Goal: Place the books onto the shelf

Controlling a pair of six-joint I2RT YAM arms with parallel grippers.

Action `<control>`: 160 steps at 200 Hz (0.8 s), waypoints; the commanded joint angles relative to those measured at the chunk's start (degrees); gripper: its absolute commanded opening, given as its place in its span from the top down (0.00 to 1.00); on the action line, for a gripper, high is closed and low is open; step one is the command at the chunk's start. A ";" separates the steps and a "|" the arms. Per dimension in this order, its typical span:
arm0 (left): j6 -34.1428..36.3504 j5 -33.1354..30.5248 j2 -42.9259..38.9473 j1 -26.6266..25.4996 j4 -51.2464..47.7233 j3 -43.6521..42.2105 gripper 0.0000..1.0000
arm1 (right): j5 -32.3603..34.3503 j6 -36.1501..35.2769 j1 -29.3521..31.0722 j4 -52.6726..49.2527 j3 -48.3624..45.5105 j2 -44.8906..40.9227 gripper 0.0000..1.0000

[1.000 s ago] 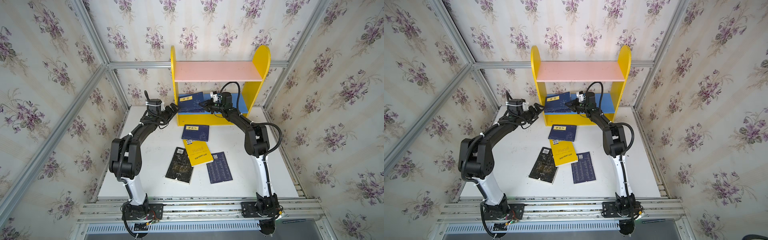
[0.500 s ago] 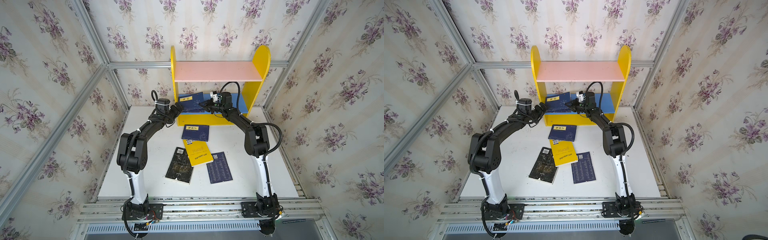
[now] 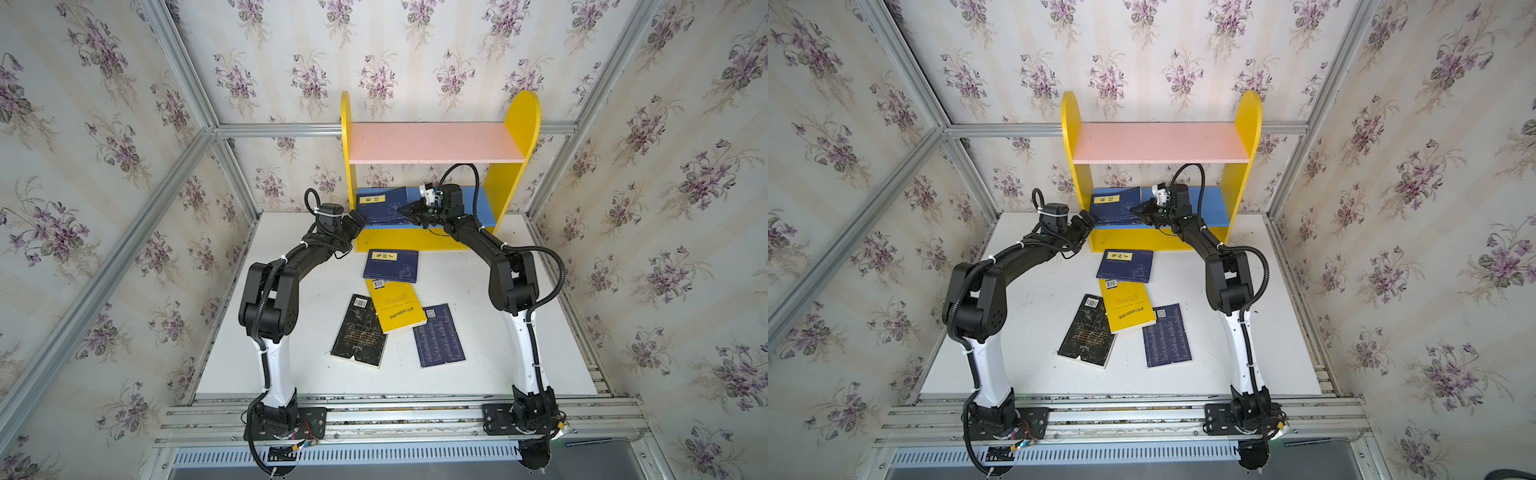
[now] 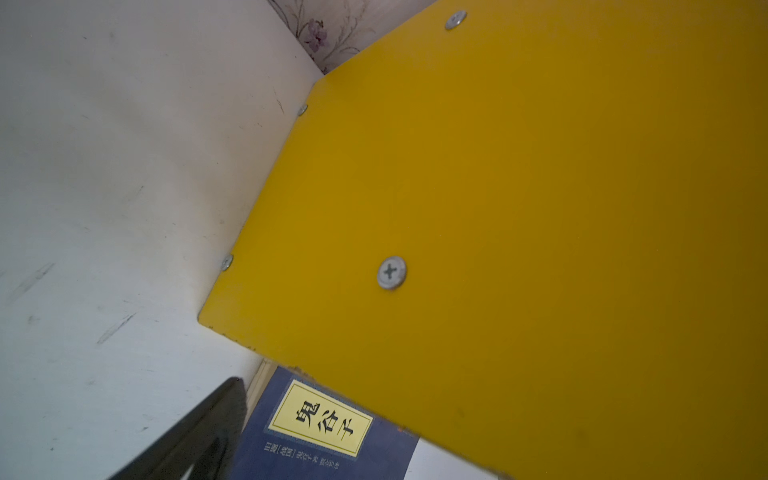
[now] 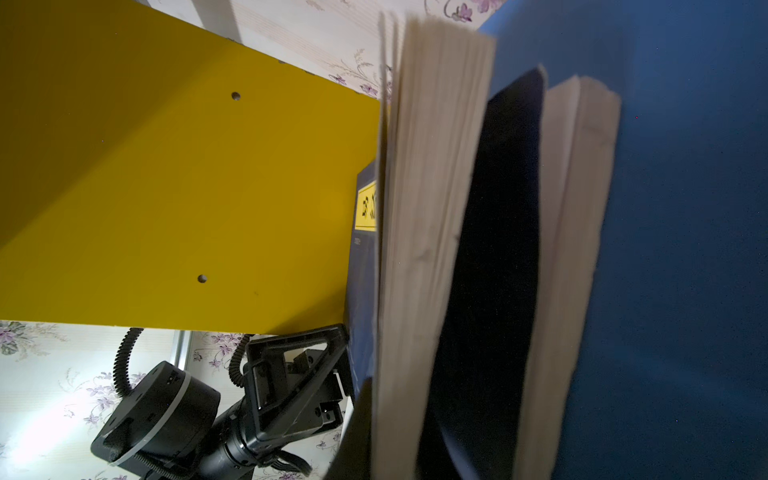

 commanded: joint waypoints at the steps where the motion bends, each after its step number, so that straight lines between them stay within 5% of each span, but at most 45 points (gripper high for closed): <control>1: -1.41 -4.85 0.01 0.21 -4.20 -1.06 0.01 | -1.17 -6.11 0.66 -6.59 2.28 -0.58 0.82; 51: -1.75 -5.11 -0.21 0.21 -5.05 -1.59 0.01 | 2.16 -9.33 -0.86 -12.95 4.69 -1.00 0.65; 94: -1.74 -4.42 0.05 0.21 -5.19 -0.97 0.01 | 6.86 -14.41 -1.27 -20.21 6.53 -1.57 0.65; 160: -1.95 -3.05 0.36 0.21 -5.19 -0.30 0.01 | 7.98 -15.02 -1.18 -21.33 11.01 0.43 0.78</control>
